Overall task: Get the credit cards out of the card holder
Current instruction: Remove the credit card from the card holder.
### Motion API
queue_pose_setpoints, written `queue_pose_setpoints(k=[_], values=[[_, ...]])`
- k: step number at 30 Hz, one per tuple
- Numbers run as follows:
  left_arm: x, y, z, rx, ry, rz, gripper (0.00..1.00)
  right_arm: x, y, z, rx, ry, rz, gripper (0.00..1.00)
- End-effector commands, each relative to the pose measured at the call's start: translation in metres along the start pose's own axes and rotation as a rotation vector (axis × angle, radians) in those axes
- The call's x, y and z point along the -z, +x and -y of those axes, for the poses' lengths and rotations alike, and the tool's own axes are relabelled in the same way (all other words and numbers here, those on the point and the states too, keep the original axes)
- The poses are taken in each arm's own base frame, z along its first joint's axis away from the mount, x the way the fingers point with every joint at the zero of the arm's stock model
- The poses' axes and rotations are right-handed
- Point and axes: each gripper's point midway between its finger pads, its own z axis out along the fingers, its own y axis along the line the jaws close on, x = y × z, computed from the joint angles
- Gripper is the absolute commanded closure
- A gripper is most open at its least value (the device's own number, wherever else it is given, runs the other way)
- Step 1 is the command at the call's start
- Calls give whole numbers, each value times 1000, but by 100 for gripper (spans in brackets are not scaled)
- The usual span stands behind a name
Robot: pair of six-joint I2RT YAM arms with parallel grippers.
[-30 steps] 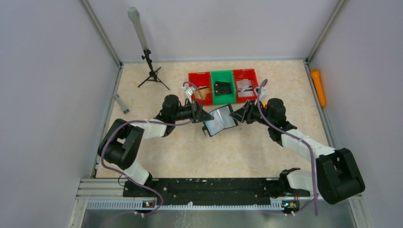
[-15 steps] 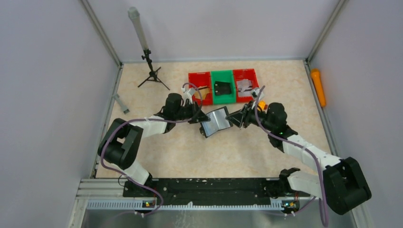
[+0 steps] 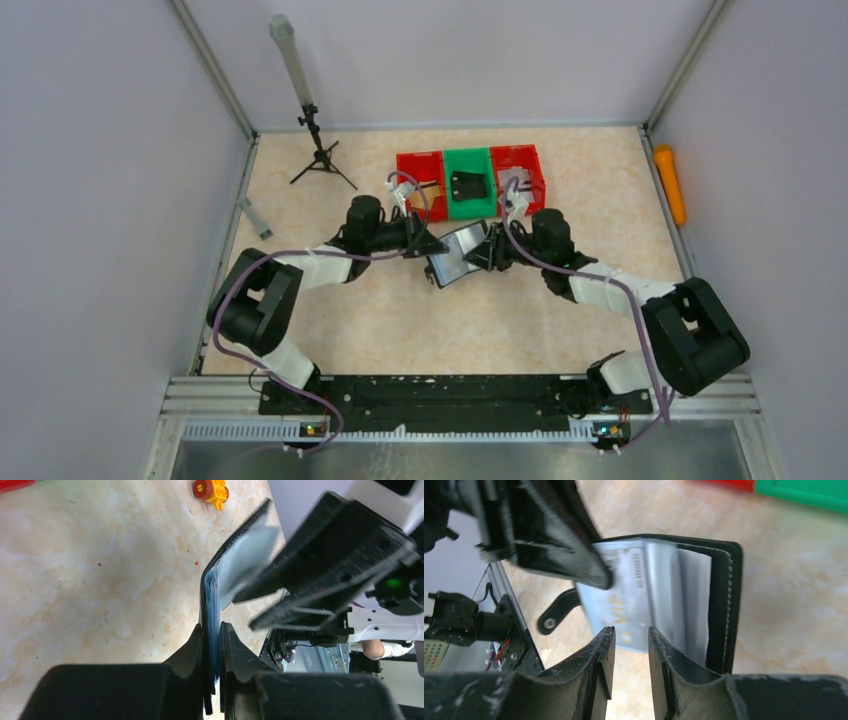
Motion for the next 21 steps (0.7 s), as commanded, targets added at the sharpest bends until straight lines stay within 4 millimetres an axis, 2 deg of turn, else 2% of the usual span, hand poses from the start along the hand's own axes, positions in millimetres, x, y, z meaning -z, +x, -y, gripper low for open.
queue_pose_setpoints(k=[1, 6, 10, 17, 21], values=[[5, -10, 34, -76, 133, 33, 100, 5, -26, 8, -58, -45, 65, 66], [7, -8, 48, -82, 203, 32, 100, 9, -29, 6, -53, -60, 77, 60], [12, -8, 63, -114, 262, 44, 100, 8, -28, -1, -60, -109, 66, 60], [16, -7, 71, -144, 277, 53, 100, 11, -28, -15, -76, -208, 69, 69], [17, -6, 75, -154, 300, 54, 100, 12, -28, -19, -85, -237, 65, 70]])
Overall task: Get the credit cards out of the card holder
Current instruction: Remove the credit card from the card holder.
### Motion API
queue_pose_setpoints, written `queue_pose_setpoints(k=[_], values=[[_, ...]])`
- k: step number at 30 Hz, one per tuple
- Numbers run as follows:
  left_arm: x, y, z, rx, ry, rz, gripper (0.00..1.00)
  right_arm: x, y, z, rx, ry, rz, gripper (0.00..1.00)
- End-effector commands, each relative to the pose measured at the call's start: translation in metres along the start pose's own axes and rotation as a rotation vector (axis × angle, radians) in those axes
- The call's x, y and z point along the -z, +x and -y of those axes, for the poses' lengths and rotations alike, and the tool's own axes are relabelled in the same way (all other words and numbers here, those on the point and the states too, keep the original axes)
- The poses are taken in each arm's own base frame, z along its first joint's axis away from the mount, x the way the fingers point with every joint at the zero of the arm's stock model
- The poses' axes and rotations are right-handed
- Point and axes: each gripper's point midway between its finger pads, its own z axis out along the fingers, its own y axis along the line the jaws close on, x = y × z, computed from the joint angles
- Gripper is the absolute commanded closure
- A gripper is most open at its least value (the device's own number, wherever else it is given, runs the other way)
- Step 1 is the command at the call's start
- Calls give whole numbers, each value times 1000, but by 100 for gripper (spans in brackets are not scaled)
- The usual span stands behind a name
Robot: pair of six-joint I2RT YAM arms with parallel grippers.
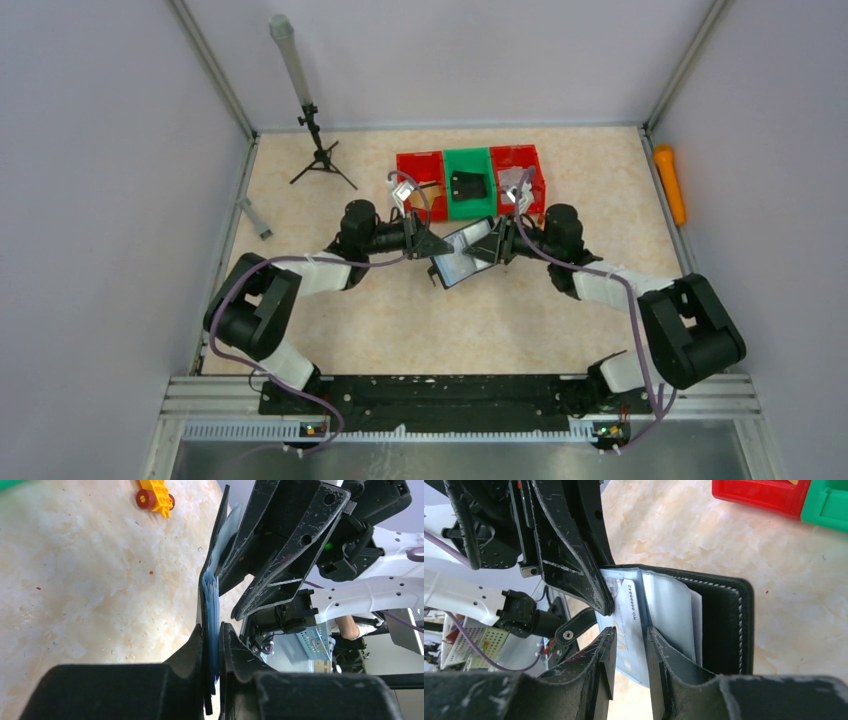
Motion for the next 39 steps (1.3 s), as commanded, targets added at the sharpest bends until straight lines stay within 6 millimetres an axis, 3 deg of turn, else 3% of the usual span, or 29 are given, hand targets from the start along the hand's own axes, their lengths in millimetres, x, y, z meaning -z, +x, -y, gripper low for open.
queue_pose_setpoints(k=[1, 5, 8, 13, 15, 19, 25, 31, 36, 39], values=[[4, -10, 37, -109, 122, 29, 100, 0, -4, -8, 16, -68, 9, 70], [6, -10, 45, -128, 153, 36, 100, 0, -3, -11, 9, -86, 8, 75], [6, -10, 46, -133, 157, 38, 100, 2, -4, -13, -2, -106, 15, 90], [8, -10, 50, -141, 172, 43, 98, 5, -6, -23, -4, -174, 25, 98], [8, -10, 51, -140, 173, 45, 93, 5, -6, -24, -10, -185, 22, 100], [8, -10, 51, -141, 174, 45, 70, 8, -9, -21, -17, -176, 40, 100], [6, -9, 48, -125, 175, 32, 66, 15, -14, -11, -57, -150, 79, 100], [4, -7, 52, -101, 225, 17, 67, 24, -22, -5, -96, -159, 130, 100], [5, -7, 51, -105, 215, 20, 88, 27, -23, -3, -104, -157, 138, 100], [3, -7, 47, -98, 198, 18, 95, 29, -22, -7, -96, -176, 138, 100]])
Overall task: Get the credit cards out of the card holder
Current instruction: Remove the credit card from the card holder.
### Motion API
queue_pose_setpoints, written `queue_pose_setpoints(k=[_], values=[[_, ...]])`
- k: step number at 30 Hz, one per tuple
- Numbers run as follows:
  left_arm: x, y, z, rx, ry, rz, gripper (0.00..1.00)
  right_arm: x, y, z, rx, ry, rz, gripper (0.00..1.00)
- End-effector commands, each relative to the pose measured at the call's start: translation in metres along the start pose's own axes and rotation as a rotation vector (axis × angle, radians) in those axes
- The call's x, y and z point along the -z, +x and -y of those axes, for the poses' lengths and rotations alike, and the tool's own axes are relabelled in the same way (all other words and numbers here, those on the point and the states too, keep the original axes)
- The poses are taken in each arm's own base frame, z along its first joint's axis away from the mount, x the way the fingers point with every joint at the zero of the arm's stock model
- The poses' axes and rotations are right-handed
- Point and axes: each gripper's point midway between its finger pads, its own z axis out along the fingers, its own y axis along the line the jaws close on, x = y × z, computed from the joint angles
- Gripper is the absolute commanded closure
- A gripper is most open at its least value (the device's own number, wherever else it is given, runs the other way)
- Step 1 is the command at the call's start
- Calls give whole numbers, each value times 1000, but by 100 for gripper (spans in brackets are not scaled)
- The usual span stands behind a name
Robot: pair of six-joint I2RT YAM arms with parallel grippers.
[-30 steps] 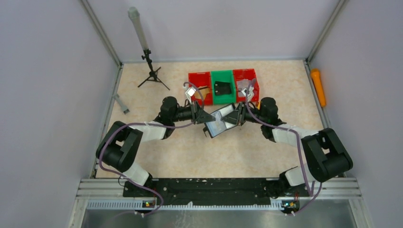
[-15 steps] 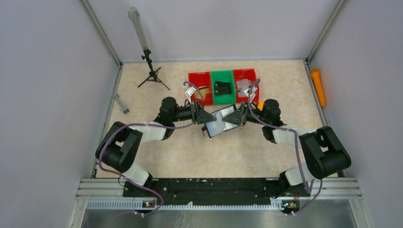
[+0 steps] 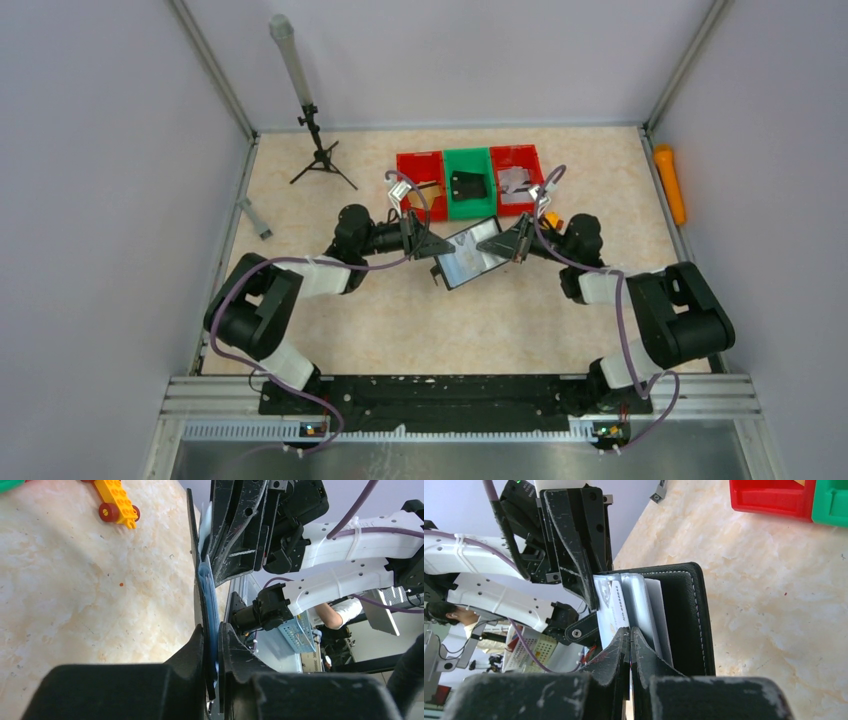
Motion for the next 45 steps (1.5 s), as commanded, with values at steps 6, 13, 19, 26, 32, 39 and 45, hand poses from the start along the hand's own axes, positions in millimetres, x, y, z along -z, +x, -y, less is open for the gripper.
queue_pose_setpoints(k=[6, 13, 19, 26, 32, 39, 45], values=[[-4, -6, 18, -69, 68, -3, 100, 3, -7, -16, 62, -82, 32, 73], [-1, -6, 32, -91, 130, 2, 100, 4, -6, -18, 69, -96, 39, 51], [-1, -6, 32, -86, 131, 0, 100, 4, -4, -26, 59, -152, 29, 63], [-2, -6, 30, -78, 124, -2, 100, 4, 0, -35, 32, -235, 7, 95], [-2, -7, 21, -72, 77, 2, 100, 4, -4, -26, 11, -192, 21, 100], [0, -9, 17, -65, 58, 11, 98, 23, -21, 1, 24, -34, 131, 100], [1, -10, 17, -68, 57, 18, 98, 35, -31, 15, -3, 29, 188, 100]])
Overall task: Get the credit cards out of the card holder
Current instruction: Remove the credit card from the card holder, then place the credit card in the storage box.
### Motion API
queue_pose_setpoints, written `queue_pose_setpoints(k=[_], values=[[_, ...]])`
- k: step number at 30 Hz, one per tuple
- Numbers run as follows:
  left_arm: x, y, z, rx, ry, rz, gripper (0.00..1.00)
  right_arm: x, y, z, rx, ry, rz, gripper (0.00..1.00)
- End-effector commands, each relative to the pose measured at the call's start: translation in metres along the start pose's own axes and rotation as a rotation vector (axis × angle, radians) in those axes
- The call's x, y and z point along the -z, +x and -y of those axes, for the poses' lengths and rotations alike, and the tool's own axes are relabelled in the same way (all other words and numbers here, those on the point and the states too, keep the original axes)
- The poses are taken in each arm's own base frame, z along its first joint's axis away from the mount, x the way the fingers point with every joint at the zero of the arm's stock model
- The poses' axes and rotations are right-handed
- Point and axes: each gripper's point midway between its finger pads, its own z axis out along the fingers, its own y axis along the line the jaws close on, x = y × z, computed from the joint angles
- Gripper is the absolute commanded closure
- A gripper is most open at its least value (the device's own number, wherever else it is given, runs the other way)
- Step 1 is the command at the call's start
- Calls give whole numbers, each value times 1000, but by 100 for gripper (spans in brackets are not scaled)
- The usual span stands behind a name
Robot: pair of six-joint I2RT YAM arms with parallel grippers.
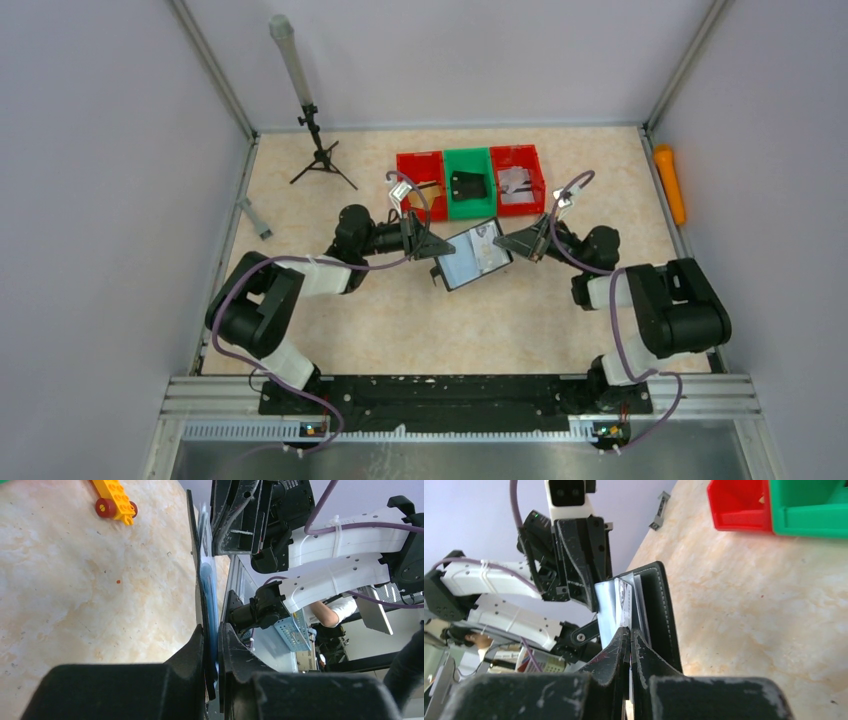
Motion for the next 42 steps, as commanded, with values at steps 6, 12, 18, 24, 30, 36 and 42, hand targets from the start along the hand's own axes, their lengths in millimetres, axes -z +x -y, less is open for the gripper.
queue_pose_setpoints(k=[6, 12, 18, 24, 30, 36, 42], values=[[5, -13, -23, -66, -193, 34, 100, 19, -26, 29, 48, 187, 131, 100], [12, -13, -65, 6, -385, 7, 100, 35, -47, 43, 125, 382, 212, 100], [11, -5, -85, 64, -438, -43, 100, 43, -68, 60, 132, 540, 255, 100], [15, -8, -86, 47, -469, -35, 100, 50, -89, 71, 113, 656, 316, 100], [18, -9, -86, 38, -489, -31, 100, 43, -118, 71, 263, 840, 295, 100], [18, -9, -84, 26, -481, -23, 100, 17, -155, 52, 518, 841, 284, 100], [17, -10, -82, 31, -469, -18, 100, 8, -174, 46, 843, 800, 203, 100]])
